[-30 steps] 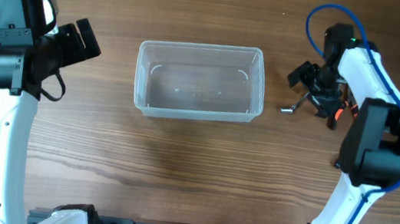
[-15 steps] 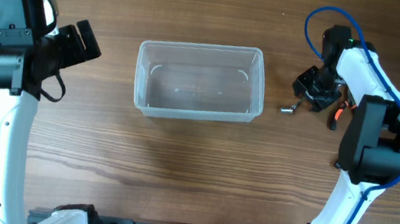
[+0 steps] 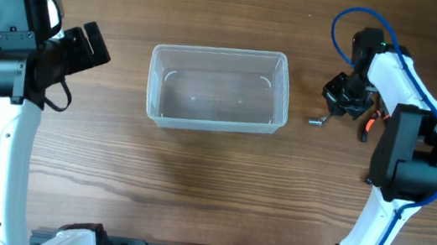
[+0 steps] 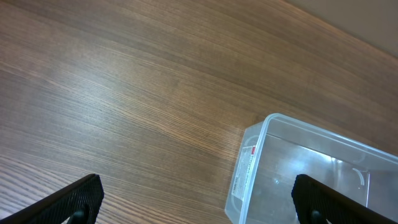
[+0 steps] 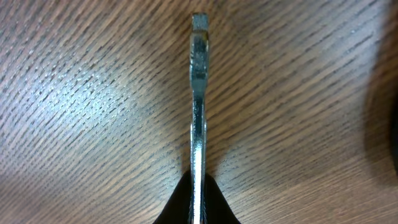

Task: Pack container
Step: 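Grasp the silver wrench with the right gripper, then carry the wrench into the container and open the right gripper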

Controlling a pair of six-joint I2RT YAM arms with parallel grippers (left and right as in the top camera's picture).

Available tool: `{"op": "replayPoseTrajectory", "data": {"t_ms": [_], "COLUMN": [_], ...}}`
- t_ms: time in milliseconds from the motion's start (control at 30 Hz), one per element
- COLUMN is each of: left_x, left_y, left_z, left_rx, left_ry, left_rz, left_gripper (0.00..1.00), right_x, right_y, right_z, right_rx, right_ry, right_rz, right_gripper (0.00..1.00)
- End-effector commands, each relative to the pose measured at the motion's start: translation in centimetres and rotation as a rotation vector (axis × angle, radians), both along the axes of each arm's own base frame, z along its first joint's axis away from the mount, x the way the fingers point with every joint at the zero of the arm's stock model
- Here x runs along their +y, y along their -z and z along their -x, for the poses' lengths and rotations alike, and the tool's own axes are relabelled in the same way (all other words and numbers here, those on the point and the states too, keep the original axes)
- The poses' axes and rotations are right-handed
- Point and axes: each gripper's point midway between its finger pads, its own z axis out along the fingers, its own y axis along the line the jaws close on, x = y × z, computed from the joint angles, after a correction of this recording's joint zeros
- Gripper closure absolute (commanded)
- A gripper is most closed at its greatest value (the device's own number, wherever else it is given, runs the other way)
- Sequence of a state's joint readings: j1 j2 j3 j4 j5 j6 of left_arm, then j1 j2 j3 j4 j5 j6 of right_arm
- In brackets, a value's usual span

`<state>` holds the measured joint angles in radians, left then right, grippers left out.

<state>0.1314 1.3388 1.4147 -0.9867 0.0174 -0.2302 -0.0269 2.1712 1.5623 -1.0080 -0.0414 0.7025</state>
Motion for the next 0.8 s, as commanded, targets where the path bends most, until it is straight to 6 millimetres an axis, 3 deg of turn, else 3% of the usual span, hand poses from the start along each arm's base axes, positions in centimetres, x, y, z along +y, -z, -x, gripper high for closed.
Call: {"op": "replayPoseTrajectory", "data": {"t_ms": [0,67,133,200,267,367,433,533,633,767], "left_x": [-0.1,-0.1,-0.1,-0.1,-0.1,-0.1,-0.1,-0.1,-0.1,-0.2], "left_y": [0.1,0.1,0.1,0.1,0.1,0.1,0.1,0.2,0.4,0.6], "left_z": [-0.2,-0.2,-0.2,-0.2,-0.2,-0.1,-0.1,0.0,0.2,0.6], "left_rx": [-0.003,-0.003,-0.003,-0.003,-0.003,-0.002,0.001,0.004,0.016,0.034], "left_ry": [-0.002,-0.002,-0.002,-0.002,-0.002,-0.002,-0.002,-0.002,-0.002,-0.003], "left_rz": [0.017,0.017,0.017,0.017,0.017,0.018,0.018,0.019,0.02,0.022], "left_gripper": [0.0,0.0,0.0,0.0,0.0,0.0,0.0,0.0,0.0,0.0], "right_x": [0.9,1.1,2.2,6.0,10.0,15.9,19.6,26.0,28.5,29.8], "right_y": [-1.2,-5.0,-10.5,-16.9,-21.1,-23.8,-23.5,-21.0,-18.2,-12.6], "right_z": [-0.7,-2.1,-3.9,-5.3,-5.1,-3.1,-1.5,1.5,2.3,2.2], "right_rx": [-0.029,-0.121,-0.273,-0.486,-0.626,-0.718,-0.724,-0.735,-0.724,-0.649], "right_ry": [-0.146,-0.239,-0.395,-0.647,-0.866,-1.197,-1.434,-1.859,-2.038,-2.201], "right_rz": [-0.03,0.004,0.071,0.115,0.155,0.191,0.194,0.108,0.032,-0.057], "right_gripper": [0.96,0.96,0.96,0.96,0.96,0.96,0.96,0.96,0.95,0.95]}}
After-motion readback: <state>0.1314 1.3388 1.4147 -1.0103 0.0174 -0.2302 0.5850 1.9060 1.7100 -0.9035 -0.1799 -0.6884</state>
